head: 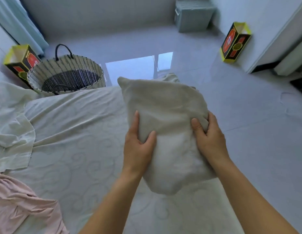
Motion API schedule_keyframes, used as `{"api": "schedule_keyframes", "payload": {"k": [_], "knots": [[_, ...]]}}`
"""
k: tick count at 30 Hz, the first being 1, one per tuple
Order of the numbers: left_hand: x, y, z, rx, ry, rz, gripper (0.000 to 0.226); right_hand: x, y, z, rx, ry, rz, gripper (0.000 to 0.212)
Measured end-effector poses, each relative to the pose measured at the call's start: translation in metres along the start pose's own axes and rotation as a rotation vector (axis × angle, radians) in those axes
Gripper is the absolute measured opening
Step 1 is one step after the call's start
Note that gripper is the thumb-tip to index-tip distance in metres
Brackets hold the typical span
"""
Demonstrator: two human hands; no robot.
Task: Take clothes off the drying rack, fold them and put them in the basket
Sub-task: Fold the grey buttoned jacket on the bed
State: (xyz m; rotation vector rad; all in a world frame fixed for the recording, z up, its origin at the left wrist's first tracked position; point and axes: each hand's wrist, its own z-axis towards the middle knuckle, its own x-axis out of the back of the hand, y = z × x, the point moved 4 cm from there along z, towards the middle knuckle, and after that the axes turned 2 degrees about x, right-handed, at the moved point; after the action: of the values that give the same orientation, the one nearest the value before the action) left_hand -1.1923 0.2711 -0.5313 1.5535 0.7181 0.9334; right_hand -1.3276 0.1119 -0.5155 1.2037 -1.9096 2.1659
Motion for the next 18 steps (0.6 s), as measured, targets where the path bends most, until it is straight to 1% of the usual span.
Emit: {"api": "schedule_keyframes", "payload": {"k": [4, 6, 8, 9, 10, 12, 13, 14, 16, 17, 18], "knots": [[-0.054, -0.002, 0.034, 0.039, -0.043, 0.021, 0.080, 0.020, 0.022, 0.055, -0.034, -0.013, -0.120, 0.058], [-0.069, -0.021, 0.045, 0.120, -0.061, 0.074, 0.084, 0.016, 0.040, 0.075, -0.086, -0.046, -0.201, 0.066], [-0.074, -0.040, 0.052, 0.218, -0.077, 0.172, 0.085, 0.005, 0.065, 0.085, -0.192, -0.113, -0.290, 0.077], [-0.075, -0.045, 0.054, 0.256, -0.078, 0.220, 0.083, -0.001, 0.076, 0.088, -0.239, -0.139, -0.316, 0.078], [-0.076, -0.045, 0.055, 0.273, -0.072, 0.272, 0.079, -0.007, 0.084, 0.089, -0.269, -0.150, -0.338, 0.077], [-0.083, -0.032, 0.052, 0.213, -0.079, 0.397, 0.075, -0.015, 0.092, 0.090, -0.272, -0.141, -0.457, 0.072], [-0.090, -0.024, 0.049, 0.164, -0.123, 0.478, 0.075, -0.017, 0.091, 0.090, -0.234, -0.110, -0.559, 0.070], [-0.098, -0.018, 0.044, 0.131, -0.193, 0.576, 0.076, -0.019, 0.086, 0.090, -0.156, -0.061, -0.647, 0.067], [-0.111, -0.021, 0.038, 0.122, -0.339, 0.806, 0.083, -0.025, 0.068, 0.090, 0.114, 0.010, -0.677, 0.061], [-0.113, -0.028, 0.038, 0.135, -0.387, 0.899, 0.088, -0.031, 0.060, 0.091, 0.238, -0.023, -0.668, 0.057], [-0.112, -0.036, 0.039, 0.151, -0.418, 0.955, 0.094, -0.038, 0.058, 0.094, 0.304, -0.097, -0.680, 0.058]]}}
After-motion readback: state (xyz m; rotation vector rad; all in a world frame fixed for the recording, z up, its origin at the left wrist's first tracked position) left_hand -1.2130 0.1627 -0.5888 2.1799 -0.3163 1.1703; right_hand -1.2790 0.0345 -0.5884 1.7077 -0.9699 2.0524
